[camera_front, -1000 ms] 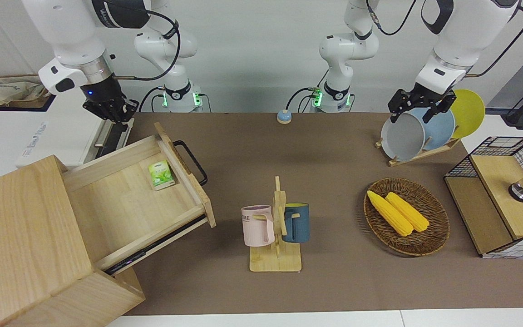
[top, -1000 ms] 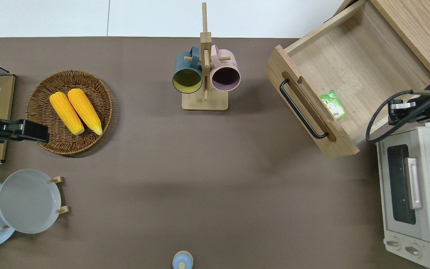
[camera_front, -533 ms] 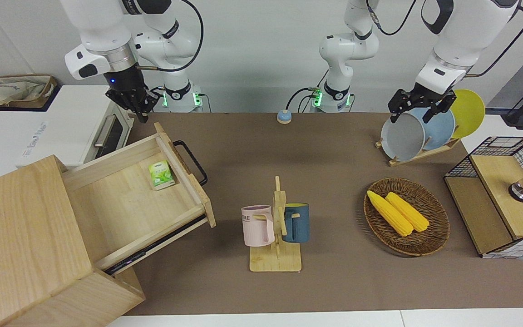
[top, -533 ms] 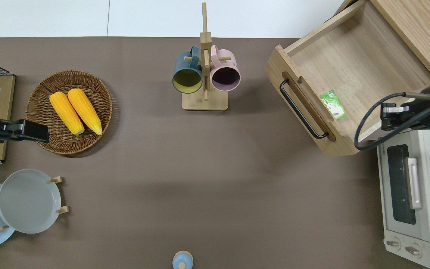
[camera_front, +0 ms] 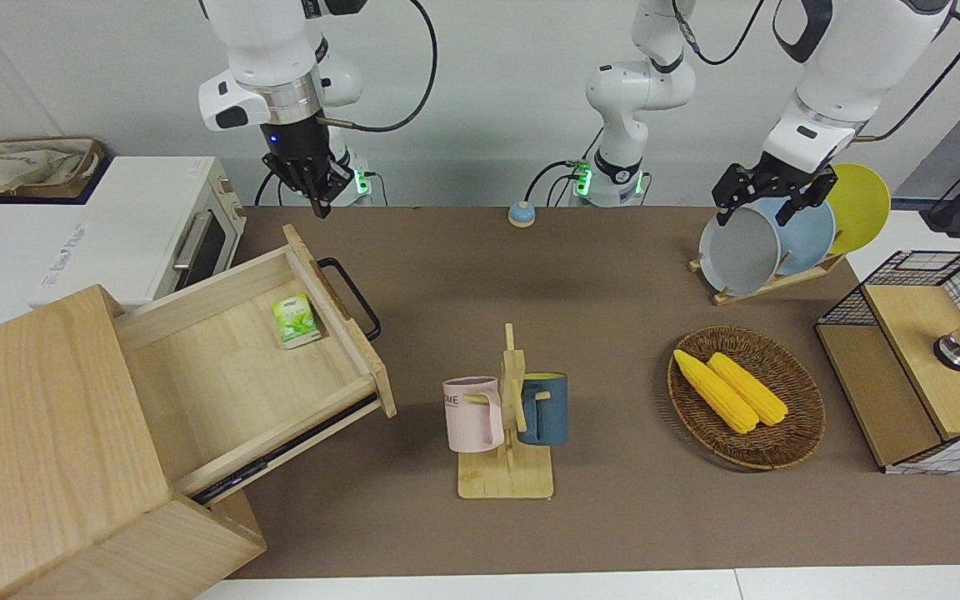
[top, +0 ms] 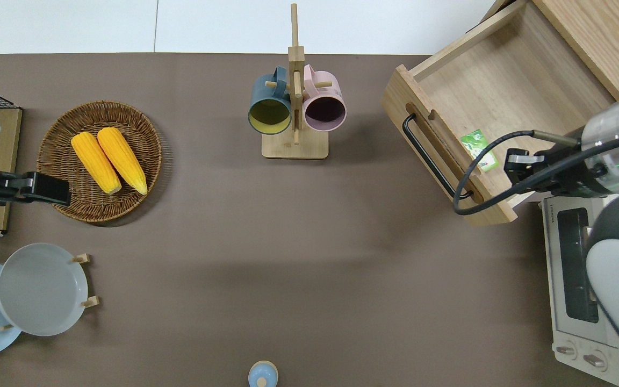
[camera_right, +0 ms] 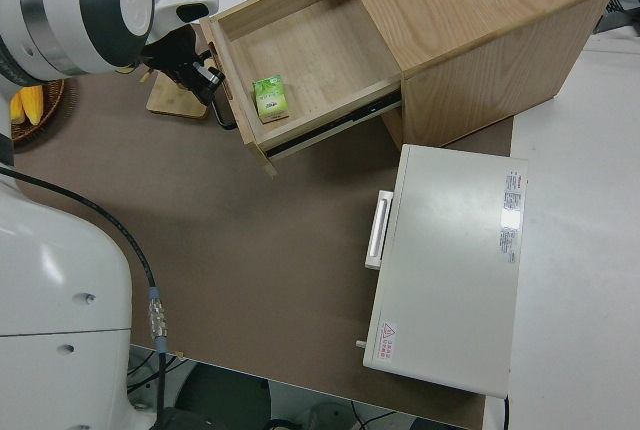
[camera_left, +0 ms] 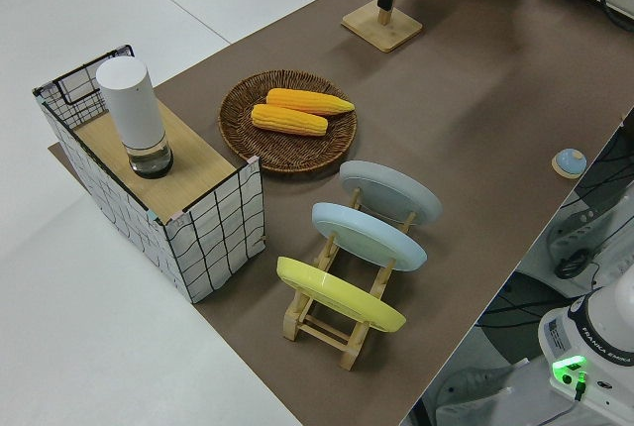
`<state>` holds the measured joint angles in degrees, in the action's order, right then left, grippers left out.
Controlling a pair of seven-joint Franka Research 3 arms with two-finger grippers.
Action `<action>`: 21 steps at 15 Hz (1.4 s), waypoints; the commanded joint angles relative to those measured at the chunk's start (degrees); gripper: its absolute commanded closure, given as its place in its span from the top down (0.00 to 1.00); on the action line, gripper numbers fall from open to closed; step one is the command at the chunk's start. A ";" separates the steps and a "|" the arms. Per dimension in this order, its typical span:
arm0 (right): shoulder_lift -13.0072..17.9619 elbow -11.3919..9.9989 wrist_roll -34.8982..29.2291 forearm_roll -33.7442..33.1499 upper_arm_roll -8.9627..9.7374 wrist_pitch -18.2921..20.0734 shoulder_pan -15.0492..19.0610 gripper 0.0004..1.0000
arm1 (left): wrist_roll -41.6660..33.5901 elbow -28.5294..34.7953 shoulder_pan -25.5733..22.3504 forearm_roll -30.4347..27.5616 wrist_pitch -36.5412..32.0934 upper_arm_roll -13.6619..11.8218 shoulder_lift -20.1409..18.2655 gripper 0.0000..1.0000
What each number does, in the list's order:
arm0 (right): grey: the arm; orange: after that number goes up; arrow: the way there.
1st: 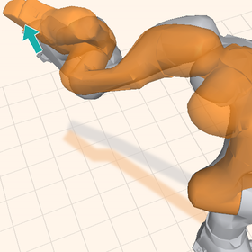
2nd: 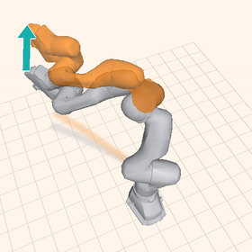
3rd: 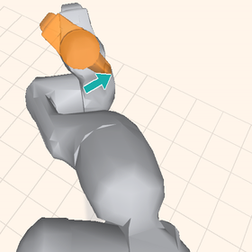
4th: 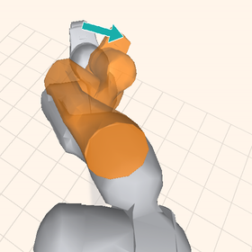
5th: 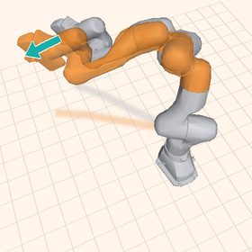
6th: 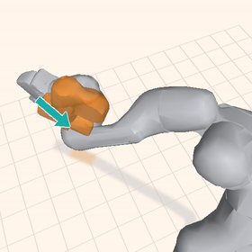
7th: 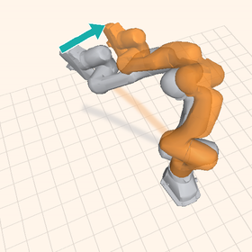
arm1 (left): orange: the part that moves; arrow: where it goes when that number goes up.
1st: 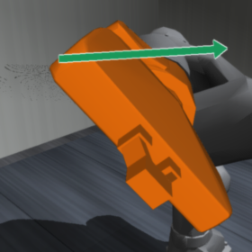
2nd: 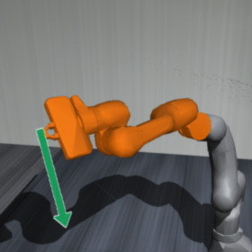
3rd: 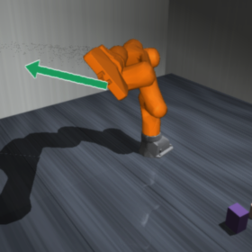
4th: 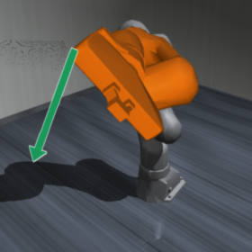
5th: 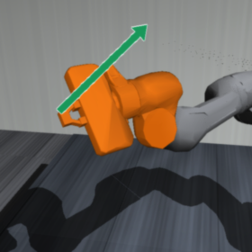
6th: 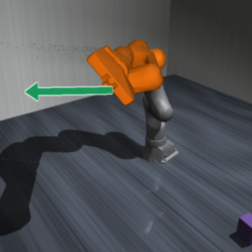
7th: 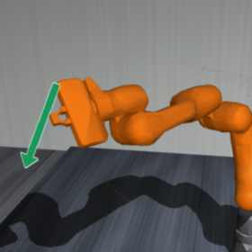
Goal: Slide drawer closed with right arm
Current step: 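Move the right gripper to the front of the open wooden drawer, then push the drawer front with the right gripper away from the robot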
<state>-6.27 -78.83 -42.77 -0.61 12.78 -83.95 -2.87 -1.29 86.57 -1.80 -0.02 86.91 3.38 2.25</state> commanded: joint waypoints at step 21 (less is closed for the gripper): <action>-14.12 -3.96 -30.53 -5.54 3.65 -13.96 -2.85 0.00 | -0.56 -1.49 -0.31 0.98 -1.13 0.40 0.65 0.99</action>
<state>-20.36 -81.95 -72.32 -4.52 16.05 -95.52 -6.53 -1.29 86.57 -1.80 -0.02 86.91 3.38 2.25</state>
